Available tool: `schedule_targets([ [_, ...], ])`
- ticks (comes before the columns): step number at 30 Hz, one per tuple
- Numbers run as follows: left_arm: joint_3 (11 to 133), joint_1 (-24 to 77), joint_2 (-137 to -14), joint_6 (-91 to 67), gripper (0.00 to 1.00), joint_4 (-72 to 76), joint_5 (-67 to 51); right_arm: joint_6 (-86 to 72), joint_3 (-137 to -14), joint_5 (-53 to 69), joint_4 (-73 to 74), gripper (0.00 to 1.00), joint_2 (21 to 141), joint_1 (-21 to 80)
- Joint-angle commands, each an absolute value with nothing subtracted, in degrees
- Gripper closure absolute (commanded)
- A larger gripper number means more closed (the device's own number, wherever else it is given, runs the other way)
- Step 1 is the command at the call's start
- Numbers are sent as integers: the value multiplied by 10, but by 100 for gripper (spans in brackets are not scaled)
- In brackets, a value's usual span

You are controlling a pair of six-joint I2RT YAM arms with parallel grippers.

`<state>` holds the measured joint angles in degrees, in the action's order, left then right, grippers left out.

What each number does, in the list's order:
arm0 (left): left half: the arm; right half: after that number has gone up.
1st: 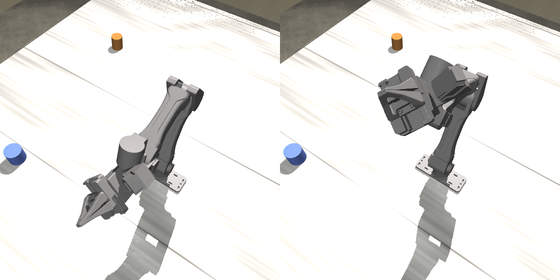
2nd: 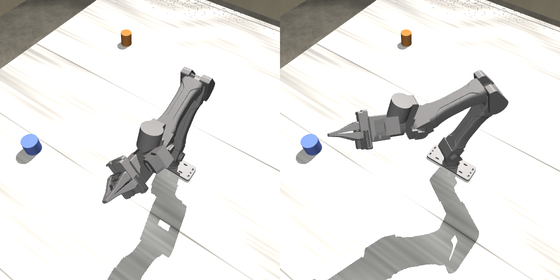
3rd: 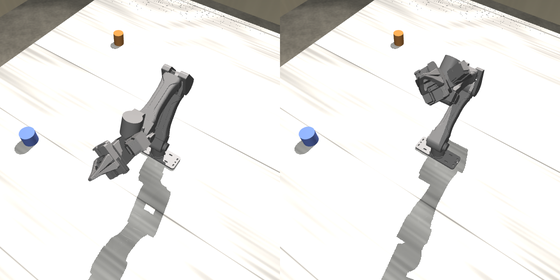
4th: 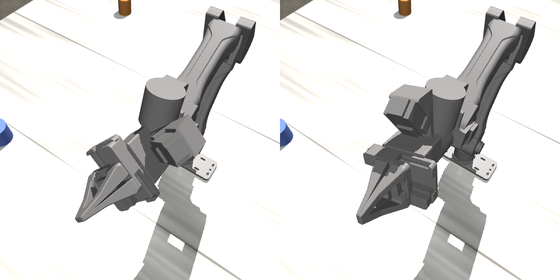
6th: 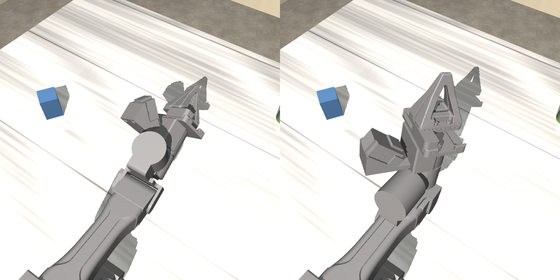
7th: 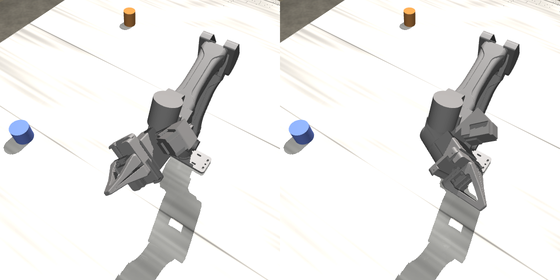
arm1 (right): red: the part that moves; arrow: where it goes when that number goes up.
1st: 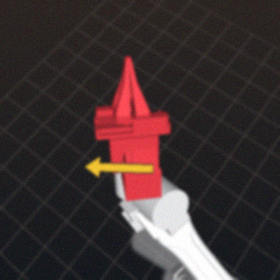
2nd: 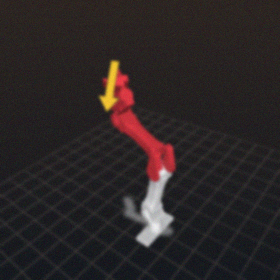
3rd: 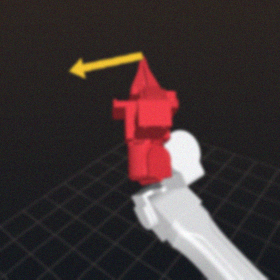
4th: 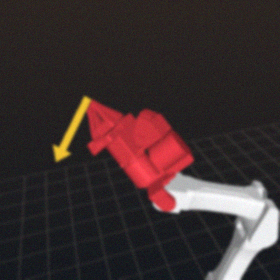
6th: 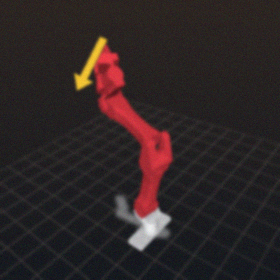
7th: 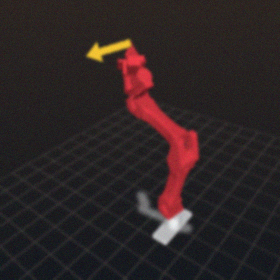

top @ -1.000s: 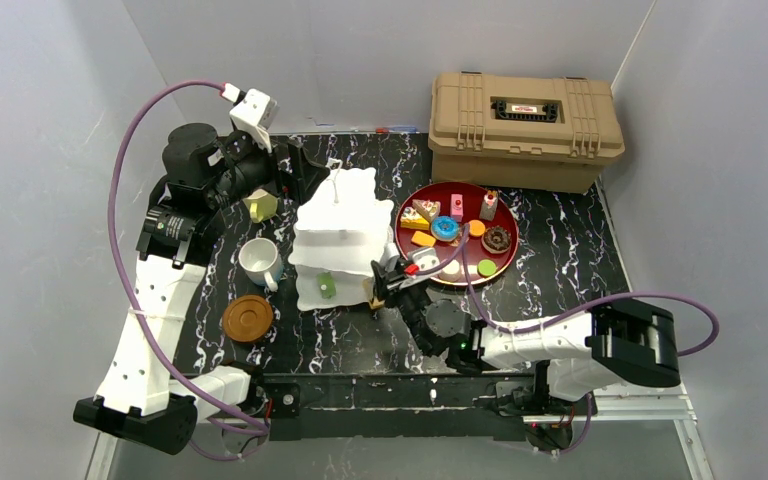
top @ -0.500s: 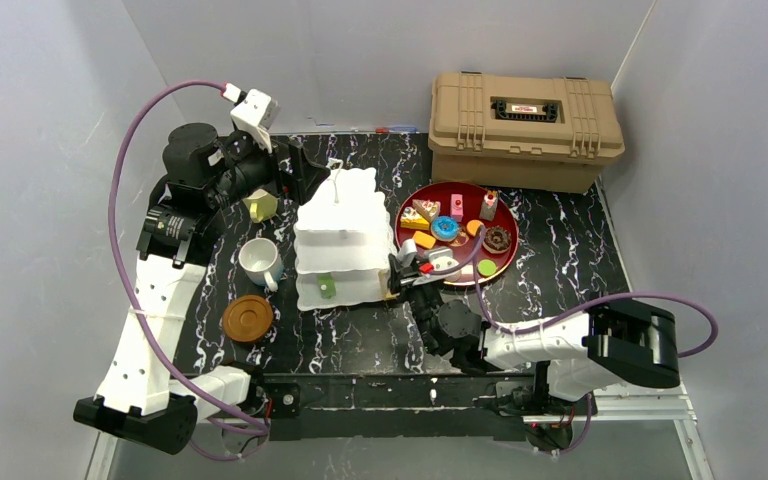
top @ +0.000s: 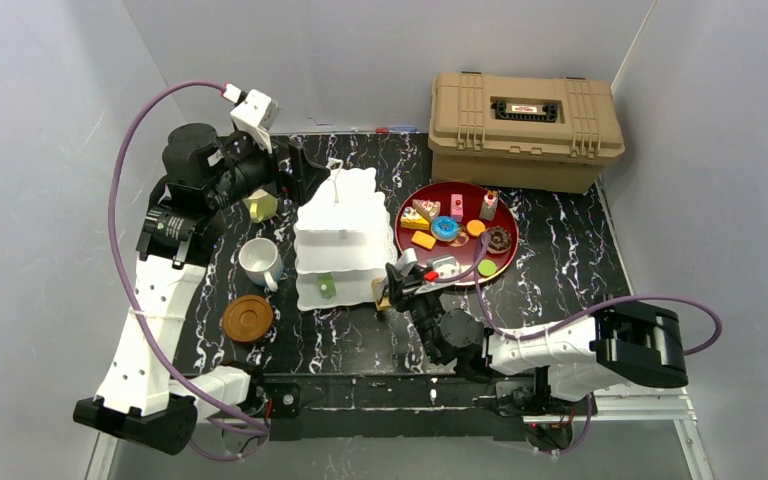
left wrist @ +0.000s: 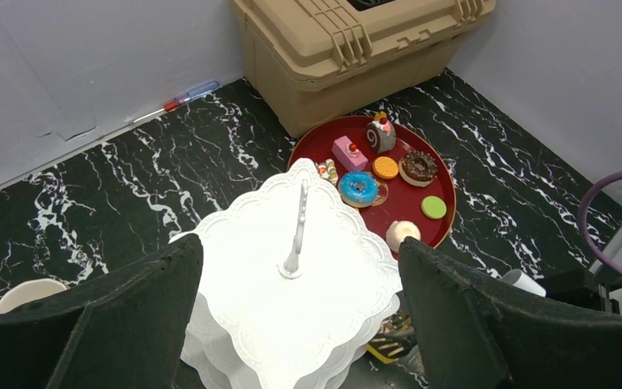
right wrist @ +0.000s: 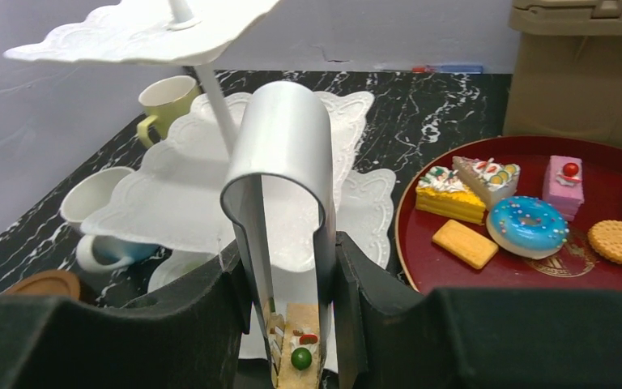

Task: Serve the afternoon tea
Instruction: Place the desert on the desert table.

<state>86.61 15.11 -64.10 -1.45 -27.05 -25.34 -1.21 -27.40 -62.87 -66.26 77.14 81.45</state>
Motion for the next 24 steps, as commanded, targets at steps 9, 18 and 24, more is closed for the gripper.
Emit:
schedule_targets([
  [9, 852, 148, -620, -9, 12, -261, -268, 75, -371, -623, -772, 99, 863, 840],
  [18, 855, 148, -622, -10, 12, -258, -270, 95, -411, -593, -816, 99, 928, 839],
  [24, 857, 148, -623, -10, 12, -260, -267, 84, -406, -595, -813, 88, 941, 836],
])
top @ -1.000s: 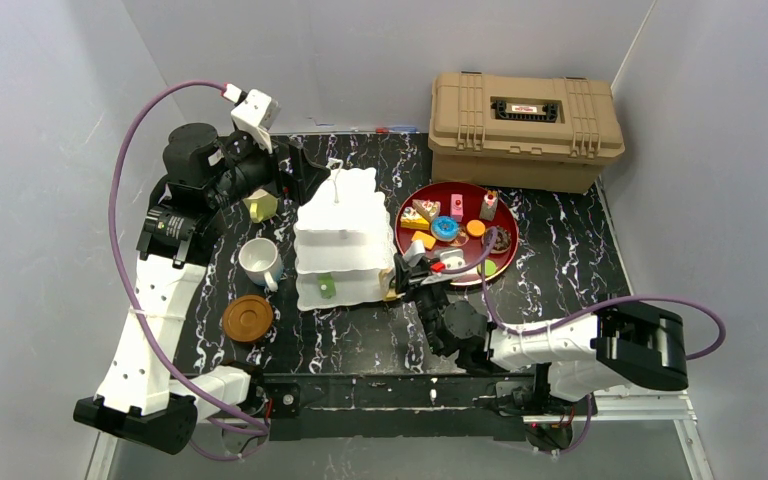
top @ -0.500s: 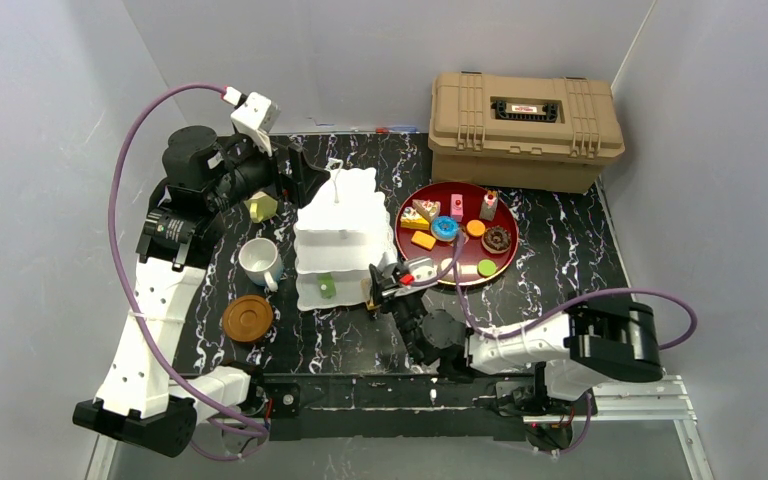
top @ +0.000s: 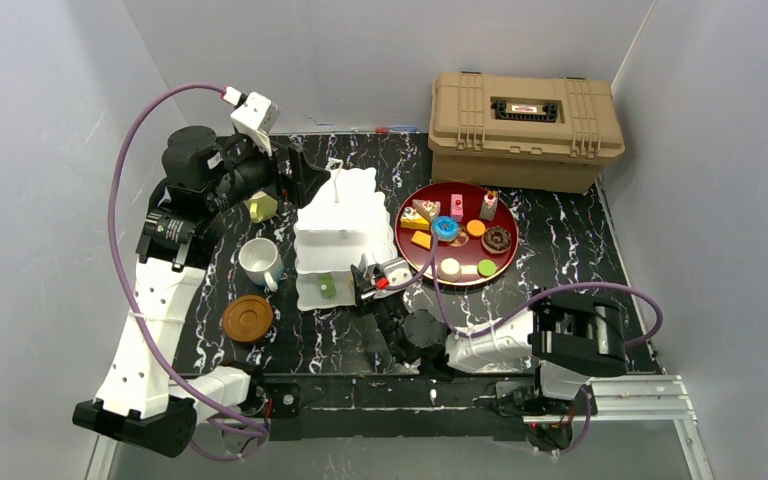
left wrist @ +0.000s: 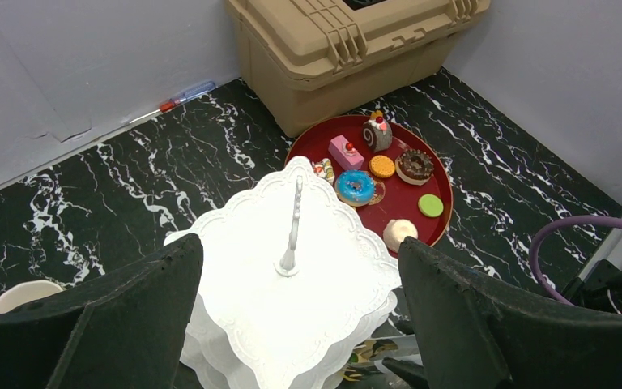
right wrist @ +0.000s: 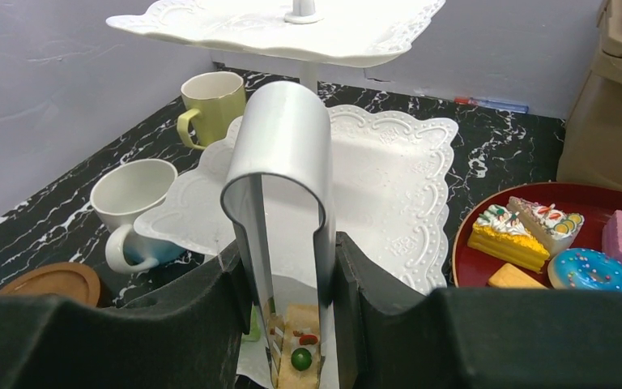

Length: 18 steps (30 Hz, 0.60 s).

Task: Serve the afternoon tea
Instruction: Place the desert on the desert table.

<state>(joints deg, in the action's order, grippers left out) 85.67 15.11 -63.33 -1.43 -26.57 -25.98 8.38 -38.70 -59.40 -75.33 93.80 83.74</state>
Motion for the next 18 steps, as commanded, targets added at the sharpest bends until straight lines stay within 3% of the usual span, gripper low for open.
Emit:
schedule_targets([
  [1, 857, 148, -623, -10, 12, -260, -267, 82, -405, -596, -813, 84, 941, 836],
  [10, 860, 149, -627, -13, 12, -259, -267, 71, -393, -601, -801, 56, 933, 836],
  [18, 859, 148, -628, -14, 12, -258, -266, 76, -387, -605, -803, 45, 923, 836],
])
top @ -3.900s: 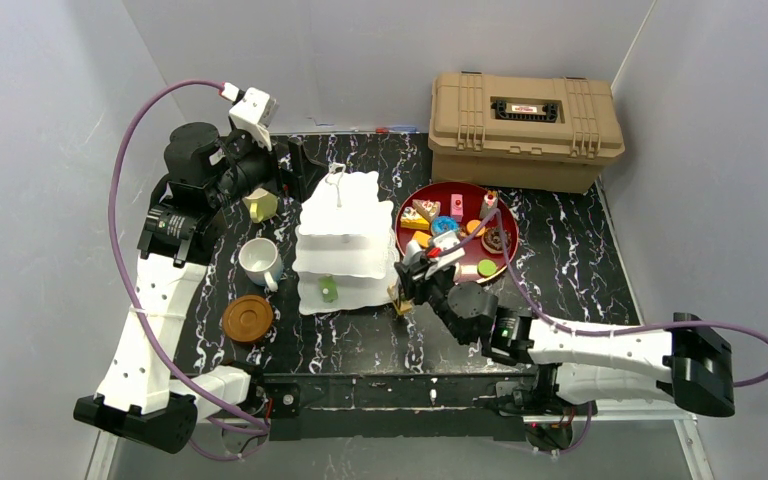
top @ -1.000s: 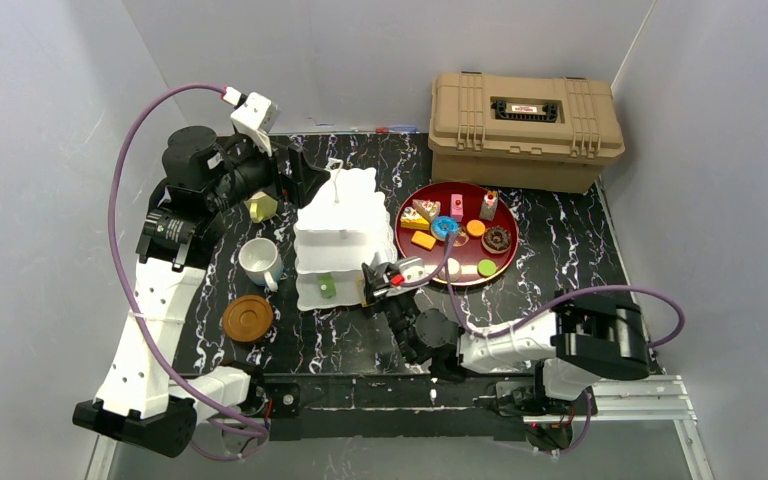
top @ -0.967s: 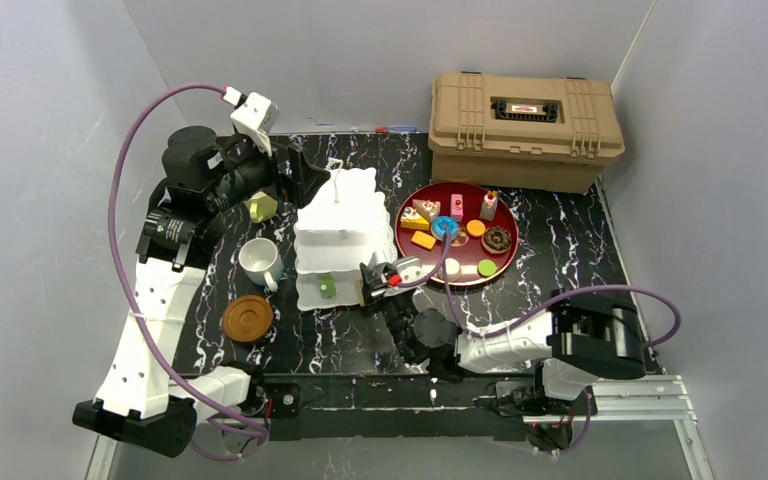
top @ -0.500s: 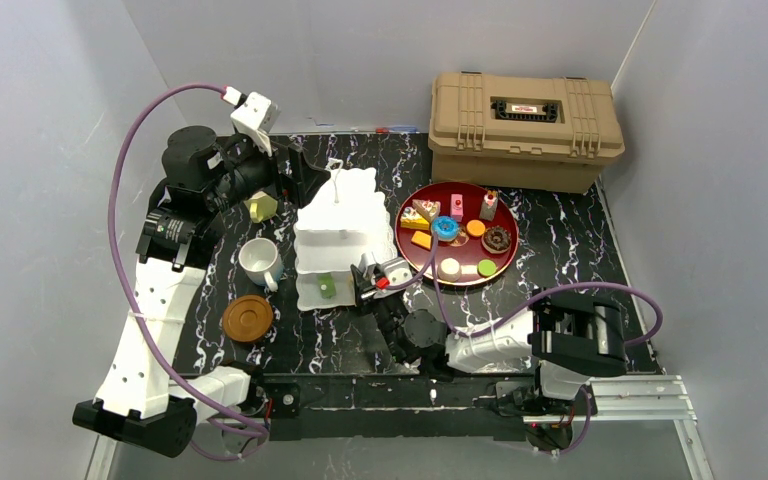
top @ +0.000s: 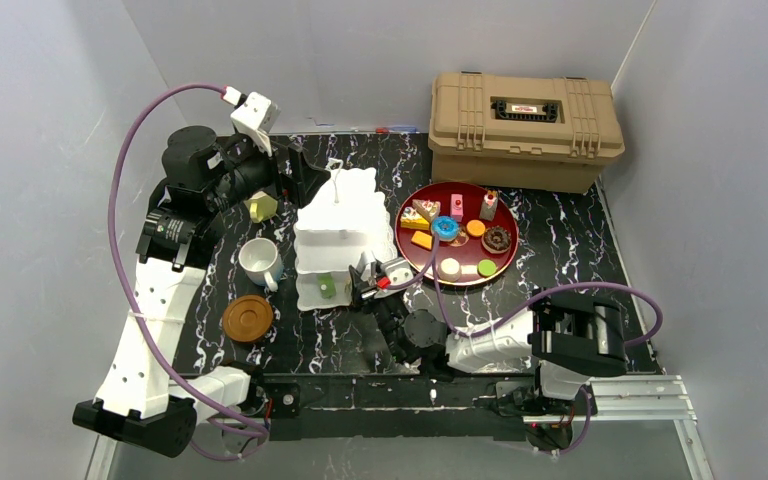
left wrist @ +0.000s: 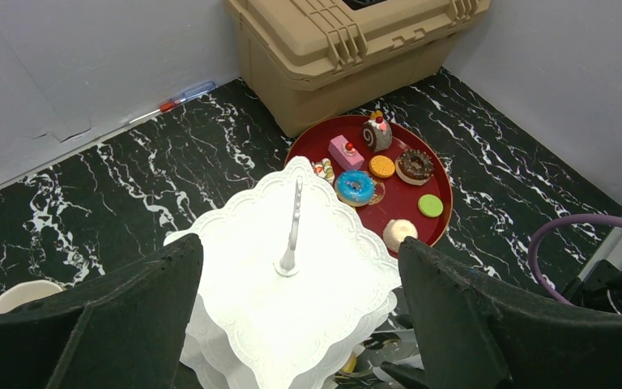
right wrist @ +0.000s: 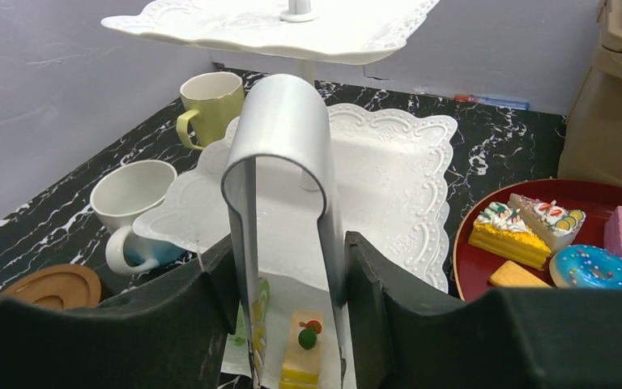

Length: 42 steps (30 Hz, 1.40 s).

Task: Serve the afternoon tea
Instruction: Place the desert on the desert table, then pick up the desert from the tray.

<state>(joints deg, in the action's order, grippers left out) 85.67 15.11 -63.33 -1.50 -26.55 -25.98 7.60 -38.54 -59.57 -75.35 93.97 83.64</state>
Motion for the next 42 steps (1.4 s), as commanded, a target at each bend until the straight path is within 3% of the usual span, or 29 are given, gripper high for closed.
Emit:
schedule_targets([
  [1, 860, 148, -628, -14, 12, -258, -266, 76, -385, -605, -804, 46, 920, 836],
  [10, 861, 149, -627, -13, 12, -259, -266, 78, -358, -606, -788, 59, 853, 836],
  [14, 863, 148, -629, -14, 12, -260, -266, 70, -336, -618, -729, 70, 787, 836],
  [23, 859, 148, -623, -9, 12, -265, -262, 58, -268, -677, -555, 80, 608, 827],
  [29, 858, 148, -624, -16, 12, -264, -266, 8, -264, -656, -465, 77, 570, 723],
  [36, 857, 149, -623, -15, 12, -264, -264, -30, -279, -580, -460, 73, 609, 587],
  [42, 856, 148, -623, -14, 12, -261, -263, -45, -278, -556, -456, 66, 641, 548],
])
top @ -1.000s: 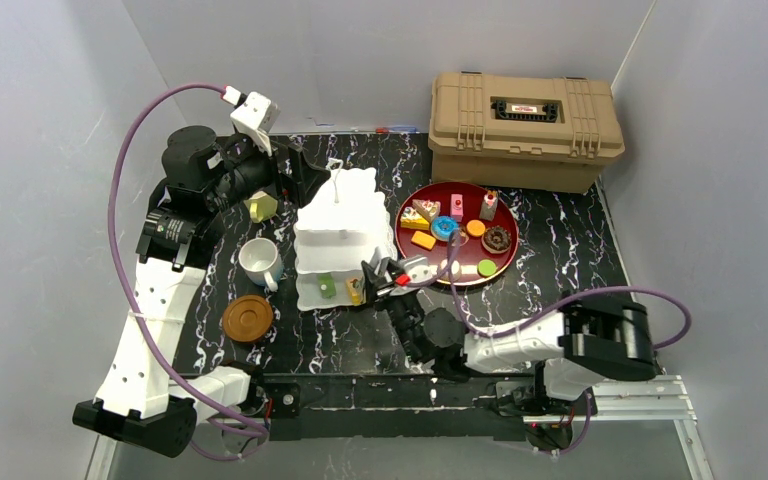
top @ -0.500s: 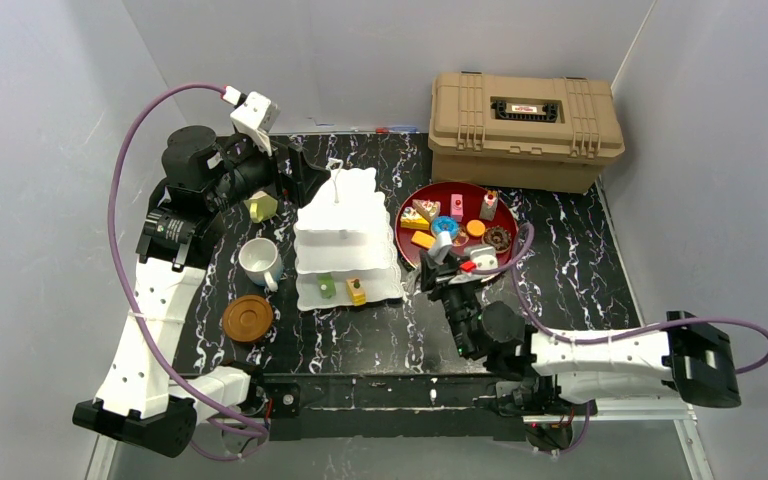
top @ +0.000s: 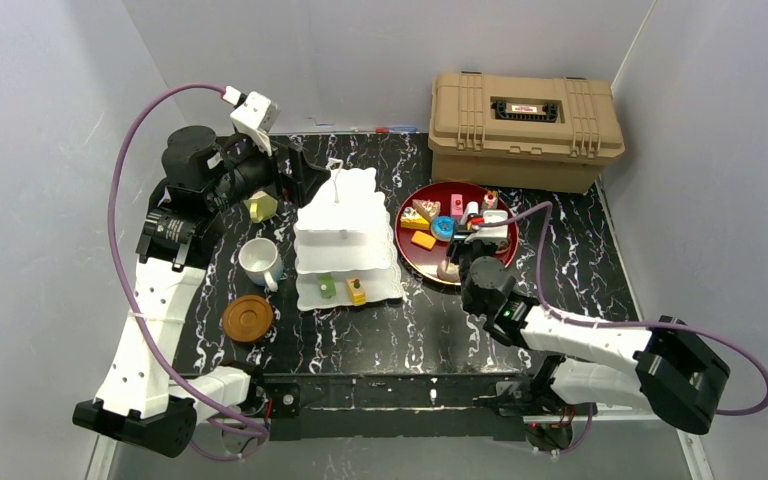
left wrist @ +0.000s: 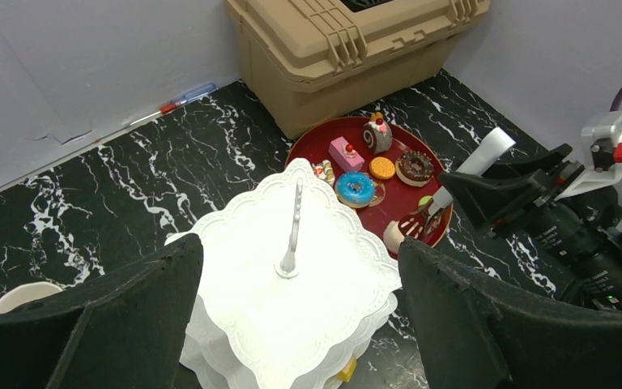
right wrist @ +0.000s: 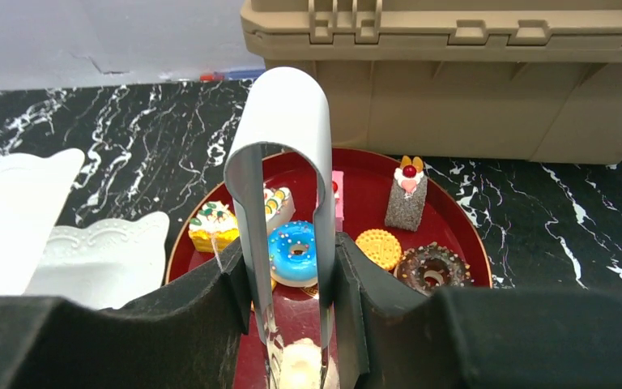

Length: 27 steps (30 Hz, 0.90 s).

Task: Serve the afternoon tea
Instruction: Pick up the desert from the tray.

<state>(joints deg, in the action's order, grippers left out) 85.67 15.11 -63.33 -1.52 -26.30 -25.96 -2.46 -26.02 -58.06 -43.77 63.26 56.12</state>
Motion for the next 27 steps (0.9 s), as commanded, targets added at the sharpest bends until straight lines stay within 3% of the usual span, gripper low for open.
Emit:
schedule_targets([
  [1, 856, 148, -624, -14, 12, -260, -263, -46, -277, -555, -457, 61, 644, 546],
  [3, 856, 149, -624, -14, 12, -259, -264, -48, -275, -552, -459, 54, 647, 538],
  [7, 856, 148, -626, -14, 13, -257, -265, -55, -279, -532, -462, 49, 656, 526],
  [23, 861, 148, -627, -14, 12, -258, -262, -51, -280, -508, -489, 46, 714, 502],
  [27, 862, 148, -627, -12, 12, -258, -260, -58, -271, -502, -493, 49, 715, 499],
])
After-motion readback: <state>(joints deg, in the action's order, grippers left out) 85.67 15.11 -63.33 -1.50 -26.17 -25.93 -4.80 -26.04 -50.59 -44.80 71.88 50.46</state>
